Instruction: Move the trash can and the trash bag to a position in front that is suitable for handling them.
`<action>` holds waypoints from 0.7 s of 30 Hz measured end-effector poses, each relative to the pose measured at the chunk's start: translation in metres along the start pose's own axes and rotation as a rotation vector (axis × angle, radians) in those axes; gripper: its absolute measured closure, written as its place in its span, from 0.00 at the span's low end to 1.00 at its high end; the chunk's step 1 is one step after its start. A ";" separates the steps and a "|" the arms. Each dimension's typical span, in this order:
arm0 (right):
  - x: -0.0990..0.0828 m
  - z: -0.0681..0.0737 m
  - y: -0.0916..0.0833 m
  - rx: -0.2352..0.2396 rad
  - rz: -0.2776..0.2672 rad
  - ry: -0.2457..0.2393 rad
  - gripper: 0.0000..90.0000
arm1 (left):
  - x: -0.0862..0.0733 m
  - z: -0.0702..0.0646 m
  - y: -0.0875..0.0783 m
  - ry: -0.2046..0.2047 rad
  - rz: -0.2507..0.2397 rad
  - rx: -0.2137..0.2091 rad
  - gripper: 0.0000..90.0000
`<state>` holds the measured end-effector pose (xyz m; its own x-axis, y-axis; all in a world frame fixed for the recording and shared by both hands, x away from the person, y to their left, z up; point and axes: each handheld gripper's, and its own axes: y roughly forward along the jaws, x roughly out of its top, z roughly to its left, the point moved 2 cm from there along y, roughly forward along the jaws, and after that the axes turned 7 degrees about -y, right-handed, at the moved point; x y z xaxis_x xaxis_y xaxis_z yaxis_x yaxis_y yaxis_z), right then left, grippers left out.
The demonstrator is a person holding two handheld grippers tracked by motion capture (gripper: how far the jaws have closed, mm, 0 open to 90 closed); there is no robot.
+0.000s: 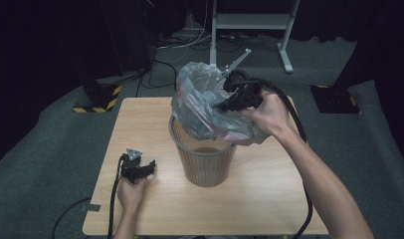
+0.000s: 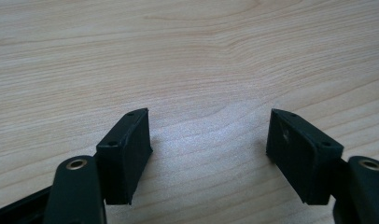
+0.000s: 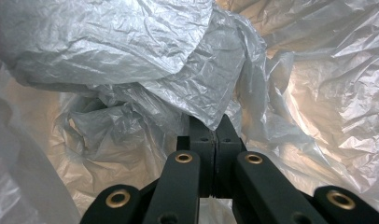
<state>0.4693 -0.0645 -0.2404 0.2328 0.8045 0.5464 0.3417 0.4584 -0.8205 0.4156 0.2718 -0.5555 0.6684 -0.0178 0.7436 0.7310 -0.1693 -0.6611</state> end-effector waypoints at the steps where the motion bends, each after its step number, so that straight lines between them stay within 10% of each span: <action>1: 0.000 0.001 0.002 0.004 0.006 -0.001 1.00 | 0.000 0.000 0.000 0.000 0.000 0.000 0.34; 21: 0.000 0.016 0.041 0.069 0.125 -0.067 1.00 | 0.000 0.000 0.000 0.000 0.001 0.000 0.34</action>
<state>0.4683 -0.0398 -0.2773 0.2072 0.8793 0.4289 0.2496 0.3763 -0.8922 0.4155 0.2719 -0.5555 0.6691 -0.0179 0.7430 0.7303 -0.1695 -0.6617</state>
